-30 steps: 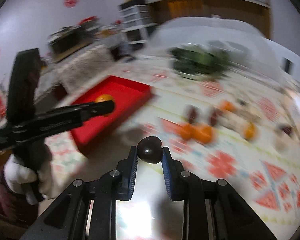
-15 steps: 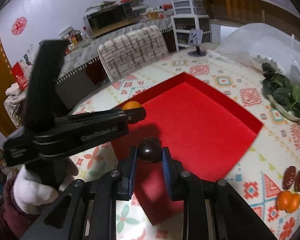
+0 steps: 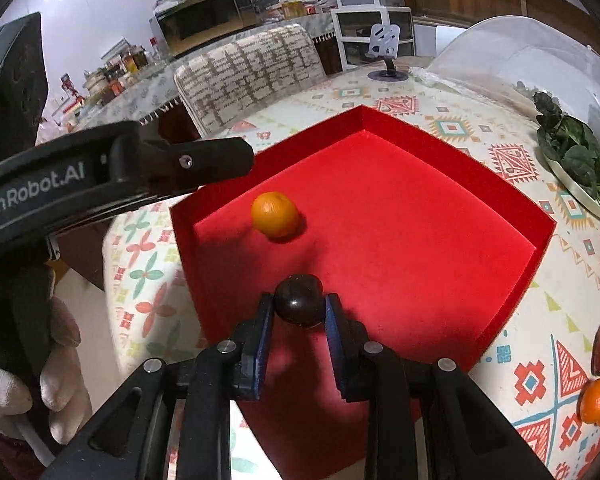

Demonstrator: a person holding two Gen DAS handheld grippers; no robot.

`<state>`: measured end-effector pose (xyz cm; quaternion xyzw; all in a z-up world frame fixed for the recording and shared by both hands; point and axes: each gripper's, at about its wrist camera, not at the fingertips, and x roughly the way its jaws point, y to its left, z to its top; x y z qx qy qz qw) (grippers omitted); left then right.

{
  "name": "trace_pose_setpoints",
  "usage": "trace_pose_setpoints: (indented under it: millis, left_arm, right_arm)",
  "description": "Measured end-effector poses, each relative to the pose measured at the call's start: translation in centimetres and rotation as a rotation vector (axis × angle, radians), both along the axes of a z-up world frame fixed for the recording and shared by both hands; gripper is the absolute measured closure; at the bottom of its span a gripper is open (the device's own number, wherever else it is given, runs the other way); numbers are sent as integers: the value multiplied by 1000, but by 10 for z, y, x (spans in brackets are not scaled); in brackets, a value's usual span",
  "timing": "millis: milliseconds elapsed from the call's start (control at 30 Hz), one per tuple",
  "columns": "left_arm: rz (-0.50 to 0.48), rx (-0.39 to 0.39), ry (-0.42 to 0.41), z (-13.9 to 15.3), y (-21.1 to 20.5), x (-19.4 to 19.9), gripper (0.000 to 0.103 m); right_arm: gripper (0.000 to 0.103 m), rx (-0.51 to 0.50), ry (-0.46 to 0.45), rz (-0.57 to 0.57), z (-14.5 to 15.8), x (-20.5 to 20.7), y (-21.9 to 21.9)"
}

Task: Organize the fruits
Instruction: 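Carry both fruits over the red tray and open both grippers to drop them, then grasp a mandarin with the left gripper while the right gripper grasps another mandarin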

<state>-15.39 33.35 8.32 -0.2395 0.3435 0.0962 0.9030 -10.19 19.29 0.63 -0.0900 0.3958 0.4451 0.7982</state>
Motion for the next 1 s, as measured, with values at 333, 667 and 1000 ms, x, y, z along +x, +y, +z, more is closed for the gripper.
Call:
trace_pose_setpoints:
  millis: [333,667,1000]
  left_arm:
    - [-32,-12,-76,25,-38,-7,30]
    - [-334,10,-25,2,-153,39,30]
    - [-476,42,60,-32,-216,66,31]
  right_arm:
    - [68,136,-42,-182,43,7,-117]
    - [63,126,2,-550,23,44,-281]
    - [63,100,32,-475,-12,64,-277]
